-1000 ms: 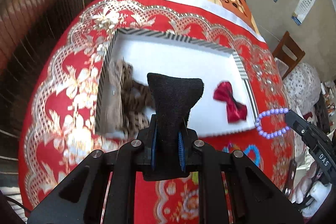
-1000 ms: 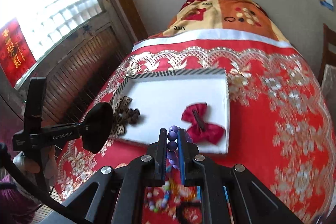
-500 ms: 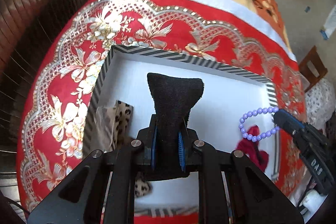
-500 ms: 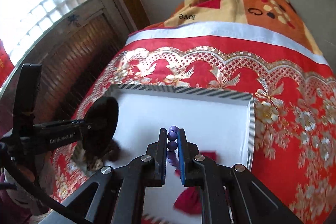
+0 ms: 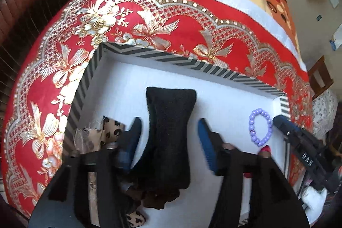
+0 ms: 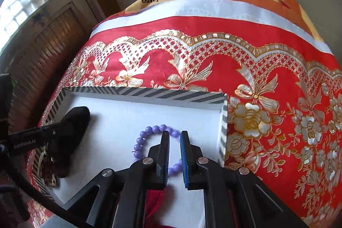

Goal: Organize jewelry
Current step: 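Lower both held items into the white box and open both tools, then withdraw both tools from the box toward the remaining bracelets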

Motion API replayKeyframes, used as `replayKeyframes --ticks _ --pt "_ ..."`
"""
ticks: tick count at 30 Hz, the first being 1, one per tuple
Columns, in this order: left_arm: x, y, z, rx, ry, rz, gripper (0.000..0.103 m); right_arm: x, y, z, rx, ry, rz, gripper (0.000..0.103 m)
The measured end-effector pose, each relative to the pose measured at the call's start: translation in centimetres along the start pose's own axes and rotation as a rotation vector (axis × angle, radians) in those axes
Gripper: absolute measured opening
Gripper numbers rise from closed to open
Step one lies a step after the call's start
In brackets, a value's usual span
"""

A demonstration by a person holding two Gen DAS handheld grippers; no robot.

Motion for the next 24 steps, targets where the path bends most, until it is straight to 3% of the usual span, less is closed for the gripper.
replayKeyframes --ticks 3,14,24 --pt "0.0 0.1 -0.7 -0.002 0.011 0.004 0.061 -0.4 -0.5 -0.9 0.019 0.016 0.001 0.030" --pt "-3.8 -0.5 -5.1 0.152 0.064 0.076 0.061 -4.2 -3.6 -7.6 0.023 0.077 -0.020 0.035" --pt "-9.5 -0.4 -9.0 0.108 0.089 0.130 0.061 -10.5 -5.2 -11.6 -0.035 0.074 -0.012 0.036"
Point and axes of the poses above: each gripper's, at about its wrist camera, not at the fingertips, and z roughly the way its jaws point, y to its right, x to its top, the point moved 9 cm from there along z, roughly the way its jaws point, and after that the axes turned 1 degree about -x, right-handed, at the moved point
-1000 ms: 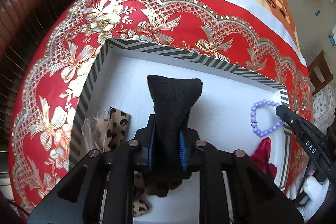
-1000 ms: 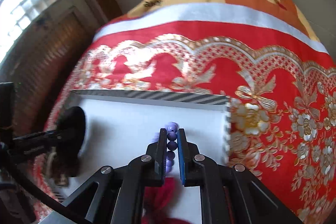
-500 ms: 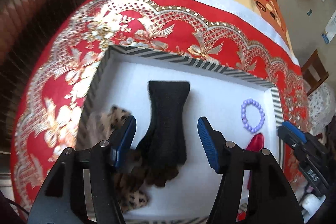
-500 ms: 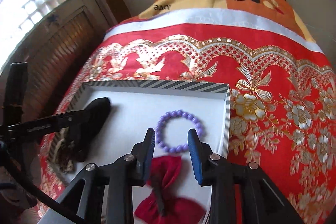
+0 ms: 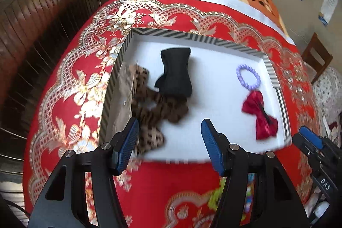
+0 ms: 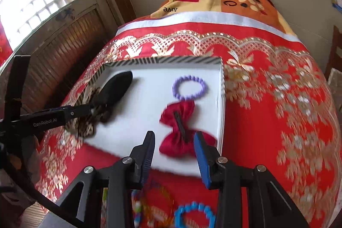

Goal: Organize jewelry
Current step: 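Withdraw both tools from the box toward the remaining bracelets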

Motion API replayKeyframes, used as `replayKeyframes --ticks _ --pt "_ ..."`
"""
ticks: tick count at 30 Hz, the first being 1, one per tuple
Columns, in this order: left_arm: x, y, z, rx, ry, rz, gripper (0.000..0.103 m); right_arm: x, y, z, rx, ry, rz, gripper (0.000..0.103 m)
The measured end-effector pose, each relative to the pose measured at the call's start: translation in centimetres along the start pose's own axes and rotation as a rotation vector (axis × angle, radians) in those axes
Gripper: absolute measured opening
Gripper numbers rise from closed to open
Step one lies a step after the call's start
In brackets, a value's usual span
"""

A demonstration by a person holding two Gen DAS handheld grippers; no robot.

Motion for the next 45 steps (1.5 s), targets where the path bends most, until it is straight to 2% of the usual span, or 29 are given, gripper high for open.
replayKeyframes --ticks 13,24,36,45 --pt "-7.0 -0.9 -4.4 -0.033 0.005 0.065 0.061 -7.7 -0.6 -5.5 -0.082 0.026 0.099 0.036" --pt "-12.4 1.2 -4.7 -0.124 -0.077 0.134 0.061 -13.3 0.1 -7.6 -0.116 0.006 0.177 0.036" --pt "-15.5 3.0 -2.9 -0.191 -0.163 0.181 0.061 -16.3 2.0 -6.0 -0.144 -0.028 0.222 0.036" --pt "-15.8 4.1 -1.1 -0.173 -0.184 0.214 0.061 -16.3 2.4 -4.4 -0.144 -0.038 0.228 0.036"
Point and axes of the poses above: each gripper's, at about its wrist camera, not at the fingertips, and z roughly the way its jaws point, y to its right, x to its top, the point moved 9 cm from there along z, roughly the way its jaws point, and after that the axes turned 1 degree about -x, right-handed, at the moved point
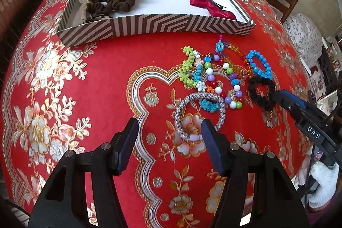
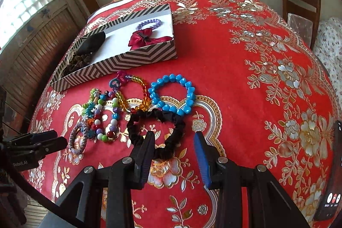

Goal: Organize jewelry
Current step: 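Withdraw both tools from the box toward the remaining bracelets, then grasp the silver rhinestone bracelet with left tool while right tool grasps black scrunchie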

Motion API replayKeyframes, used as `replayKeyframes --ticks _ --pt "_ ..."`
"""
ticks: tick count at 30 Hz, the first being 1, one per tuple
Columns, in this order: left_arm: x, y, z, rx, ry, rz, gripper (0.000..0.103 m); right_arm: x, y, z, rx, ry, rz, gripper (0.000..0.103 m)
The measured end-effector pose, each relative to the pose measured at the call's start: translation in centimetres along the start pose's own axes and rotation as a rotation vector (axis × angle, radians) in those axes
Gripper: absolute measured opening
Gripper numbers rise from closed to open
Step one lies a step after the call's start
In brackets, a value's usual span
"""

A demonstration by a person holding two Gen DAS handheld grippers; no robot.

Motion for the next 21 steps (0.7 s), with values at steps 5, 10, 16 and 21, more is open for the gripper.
replayKeyframes --ticks 5,10,16,21 --pt "0.5 0.0 0.8 0.020 -0.004 0.009 0.061 0.2 0.0 0.7 -0.007 -0.006 -0.014 0.036" --pt "0.8 0.2 1.3 0.042 -0.001 0.024 0.061 0.4 -0.1 1.0 0.000 0.005 -0.023 0.036" --pt "0.8 0.5 1.4 0.046 -0.005 0.027 0.061 0.5 -0.2 1.3 -0.008 0.005 -0.029 0.036" --pt "0.9 0.5 1.4 0.050 -0.005 0.026 0.061 0.6 0.3 1.5 -0.013 0.003 -0.025 0.036"
Point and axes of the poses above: each gripper's, at about its wrist camera, not at the fingertips, and z roughly the way its jaws point, y to its right, x to its top, the point moved 9 cm from there along z, roughly the way its jaws point, and after that the axes turned 1 degree about -x, right-handed, at the moved point
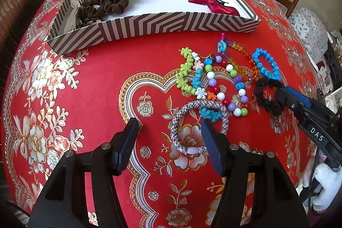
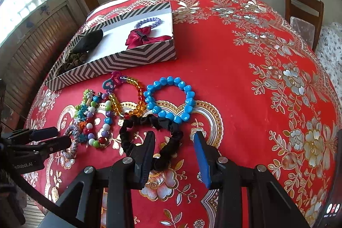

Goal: Organize jewelry
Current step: 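Grasp the silver rhinestone bracelet with left tool while right tool grasps black scrunchie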

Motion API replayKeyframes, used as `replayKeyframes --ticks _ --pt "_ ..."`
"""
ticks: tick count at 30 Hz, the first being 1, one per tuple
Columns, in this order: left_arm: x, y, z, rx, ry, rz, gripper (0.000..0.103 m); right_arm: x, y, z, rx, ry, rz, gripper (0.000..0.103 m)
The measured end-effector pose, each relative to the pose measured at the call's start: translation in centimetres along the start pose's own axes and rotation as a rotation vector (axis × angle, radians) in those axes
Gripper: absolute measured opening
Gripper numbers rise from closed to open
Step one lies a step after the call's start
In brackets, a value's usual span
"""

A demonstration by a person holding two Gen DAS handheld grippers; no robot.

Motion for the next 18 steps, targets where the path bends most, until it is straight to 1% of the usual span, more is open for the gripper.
replayKeyframes --ticks 8,9,11,12,14,15,16,17,18 --pt "0.16 0.17 0.24 0.012 0.000 0.005 0.061 0.25 0.04 0.17 -0.007 0.000 -0.012 0.035" --pt "0.14 0.17 0.24 0.014 0.000 0.008 0.061 0.24 -0.02 0.20 -0.010 0.002 -0.021 0.026" --pt "0.13 0.18 0.24 0.014 0.002 0.009 0.060 0.20 -0.04 0.23 -0.020 0.007 -0.041 0.022" --pt "0.16 0.20 0.21 0.012 0.008 0.009 0.057 0.17 -0.06 0.24 -0.023 0.009 -0.052 0.019" --pt "0.22 0.24 0.13 0.019 0.018 0.016 0.032 0.09 -0.13 0.26 -0.022 0.010 -0.066 0.011" --pt "0.24 0.24 0.12 0.018 0.017 0.015 0.027 0.04 -0.17 0.25 -0.015 0.010 -0.071 0.009" --pt "0.25 0.24 0.16 0.007 0.014 0.012 0.015 -0.01 -0.22 0.21 -0.011 0.010 -0.073 0.008" --pt "0.21 0.27 0.22 -0.017 0.005 0.000 0.011 -0.06 -0.28 0.12 -0.008 0.011 -0.074 0.007" --pt "0.16 0.25 0.18 -0.031 0.003 -0.010 0.011 -0.08 -0.35 -0.08 -0.004 0.016 -0.075 0.006"
Point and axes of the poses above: each gripper's, at about its wrist camera, not at the fingertips, and z roughly the way its jaws point, y to its right, x to its top, the point moved 9 cm from there along z, roughly the way its jaws point, and after that the axes turned 1 degree about -x, right-handed, at the moved point
